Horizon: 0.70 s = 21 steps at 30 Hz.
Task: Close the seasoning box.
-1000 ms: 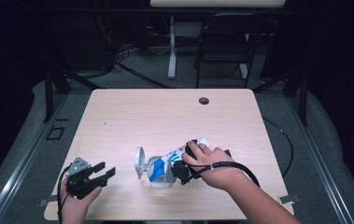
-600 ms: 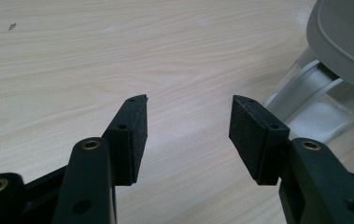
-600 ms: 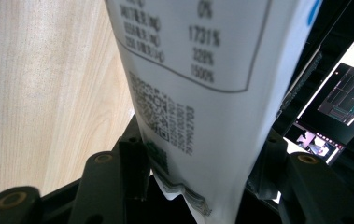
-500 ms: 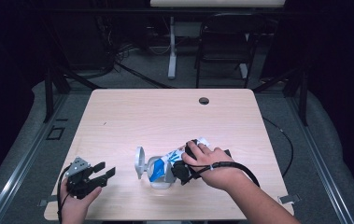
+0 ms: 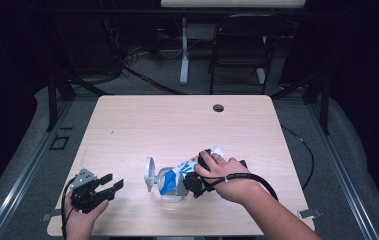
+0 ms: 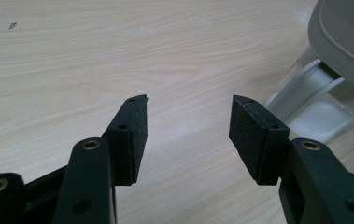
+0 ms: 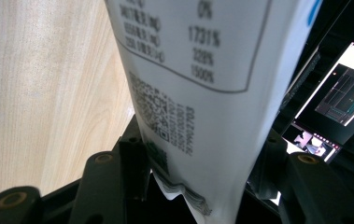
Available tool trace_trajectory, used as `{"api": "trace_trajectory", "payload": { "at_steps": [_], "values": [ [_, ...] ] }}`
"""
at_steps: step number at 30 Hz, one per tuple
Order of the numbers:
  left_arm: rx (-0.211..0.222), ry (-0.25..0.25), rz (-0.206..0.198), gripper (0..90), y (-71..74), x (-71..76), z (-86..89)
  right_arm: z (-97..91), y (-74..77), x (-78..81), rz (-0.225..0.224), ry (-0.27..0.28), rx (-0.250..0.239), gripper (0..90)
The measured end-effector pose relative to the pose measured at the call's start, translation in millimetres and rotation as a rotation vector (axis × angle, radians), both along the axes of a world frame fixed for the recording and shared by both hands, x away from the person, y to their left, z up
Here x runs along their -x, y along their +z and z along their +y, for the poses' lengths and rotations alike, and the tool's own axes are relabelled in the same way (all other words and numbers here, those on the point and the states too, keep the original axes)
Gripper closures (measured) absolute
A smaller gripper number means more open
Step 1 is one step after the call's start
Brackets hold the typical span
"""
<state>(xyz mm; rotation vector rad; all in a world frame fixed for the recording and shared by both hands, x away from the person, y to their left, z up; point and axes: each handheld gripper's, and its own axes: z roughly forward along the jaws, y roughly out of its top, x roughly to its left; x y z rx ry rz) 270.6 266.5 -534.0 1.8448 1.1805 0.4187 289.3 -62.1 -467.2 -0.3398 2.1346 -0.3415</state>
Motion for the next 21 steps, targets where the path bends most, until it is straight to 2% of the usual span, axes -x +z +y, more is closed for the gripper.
{"api": "trace_trajectory", "payload": {
  "at_steps": [11,12,21],
  "values": [
    [0.003,0.003,-0.003,47.3,-0.9,0.0,-1.0,1.2,0.7,-0.6,-0.007,-0.002,0.014,50.5],
    [0.003,0.003,-0.002,47.3,-0.9,0.0,-0.9,0.3,-0.5,-1.3,0.0,0.001,-0.002,50.5],
    [0.005,0.002,0.001,47.2,-1.4,-0.2,-0.6,1.0,-0.3,-2.7,-0.009,0.001,0.003,50.9]
  ]
}}
